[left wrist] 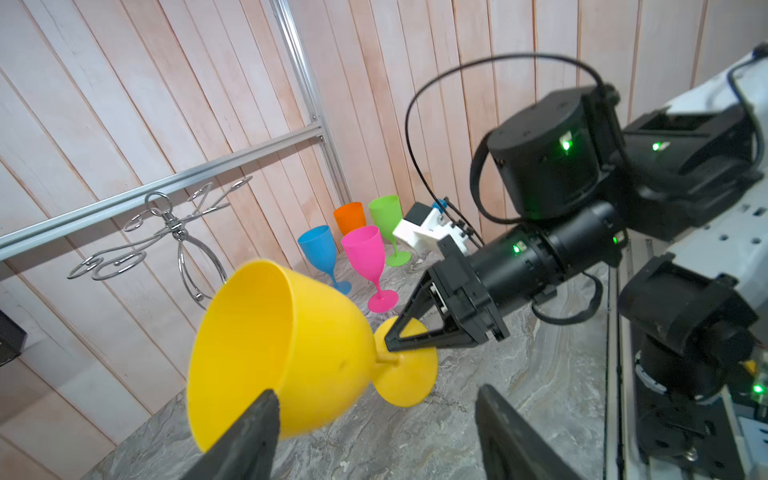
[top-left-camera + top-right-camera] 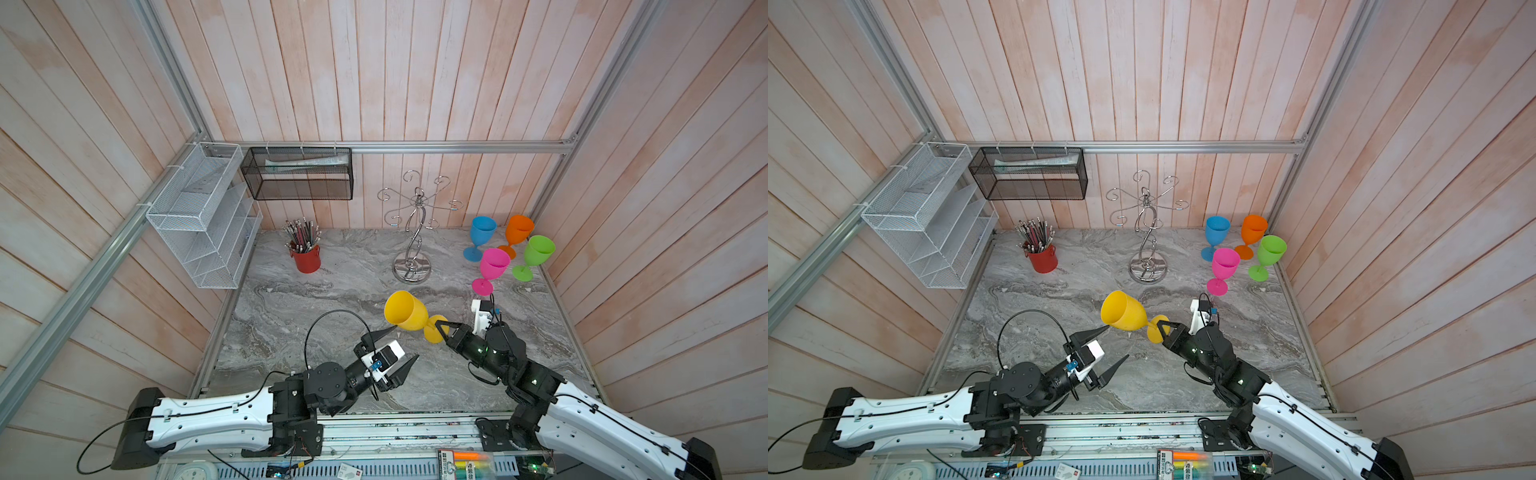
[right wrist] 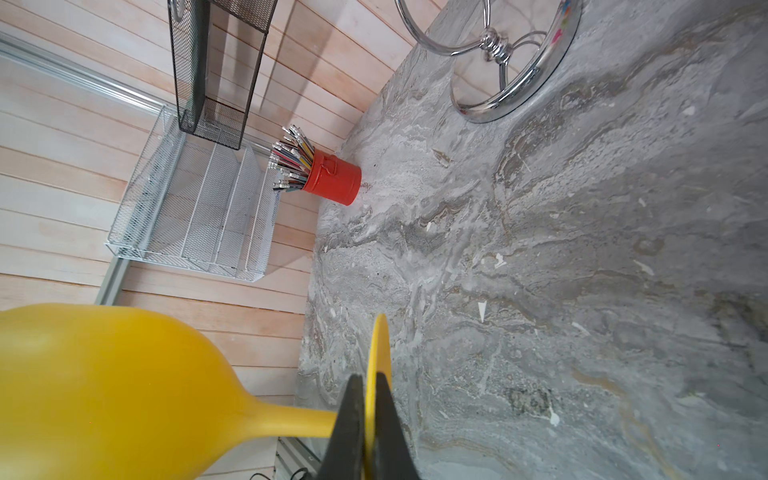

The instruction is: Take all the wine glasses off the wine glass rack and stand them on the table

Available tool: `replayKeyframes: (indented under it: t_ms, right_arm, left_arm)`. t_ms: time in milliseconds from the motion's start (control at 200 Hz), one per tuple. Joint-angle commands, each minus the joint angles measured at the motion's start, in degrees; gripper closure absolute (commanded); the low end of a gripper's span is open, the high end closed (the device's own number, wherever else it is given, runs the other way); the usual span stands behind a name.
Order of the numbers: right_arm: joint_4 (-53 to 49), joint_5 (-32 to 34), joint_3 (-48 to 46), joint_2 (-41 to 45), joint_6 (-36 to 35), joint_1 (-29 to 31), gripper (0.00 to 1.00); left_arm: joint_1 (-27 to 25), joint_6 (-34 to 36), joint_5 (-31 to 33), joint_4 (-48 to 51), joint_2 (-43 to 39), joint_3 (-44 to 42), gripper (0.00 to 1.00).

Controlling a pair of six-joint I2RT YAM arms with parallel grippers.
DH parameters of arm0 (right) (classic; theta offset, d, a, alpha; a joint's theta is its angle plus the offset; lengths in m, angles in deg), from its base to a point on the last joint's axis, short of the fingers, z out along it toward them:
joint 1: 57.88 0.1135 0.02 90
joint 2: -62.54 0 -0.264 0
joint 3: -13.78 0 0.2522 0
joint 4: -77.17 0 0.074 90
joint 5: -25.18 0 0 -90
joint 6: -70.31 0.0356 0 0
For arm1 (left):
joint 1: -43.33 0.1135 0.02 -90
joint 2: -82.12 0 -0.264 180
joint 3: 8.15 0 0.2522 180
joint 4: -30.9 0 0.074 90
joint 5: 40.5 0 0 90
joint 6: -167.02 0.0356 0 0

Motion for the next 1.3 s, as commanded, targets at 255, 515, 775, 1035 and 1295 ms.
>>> replayKeyframes:
  t_ms: [255,515,775,1035,1295]
  right_arm:
    - [4.0,1.2,-1.9,1.5,-6.5,0.1,1.0]
    - [4.5,1.9,-1.9,2.5,-6.0,0.0,1.0]
    - [4.5,3.3,-2.6,2.5,-6.2,0.0,1.0]
    - [5.8,4.1,-4.3,2.6,-5.0,0.0,1.0]
    - [5.2,3.5,-3.0,1.2,-5.8,0.1,1.0]
  left_arm:
    - [13.5,-12.3,-24.7,19.4,6.1,14.2,0.37]
    - [17.0,-16.8,-32.0,16.3,11.7,15.6,0.54]
    - [18.5,-19.0,-34.3,11.6,10.8,15.1,0.74]
    - [18.7,-19.3,-35.0,10.5,9.8,15.7,0.77]
    - [18.9,-20.0,-34.4,10.7,10.2,15.5,0.91]
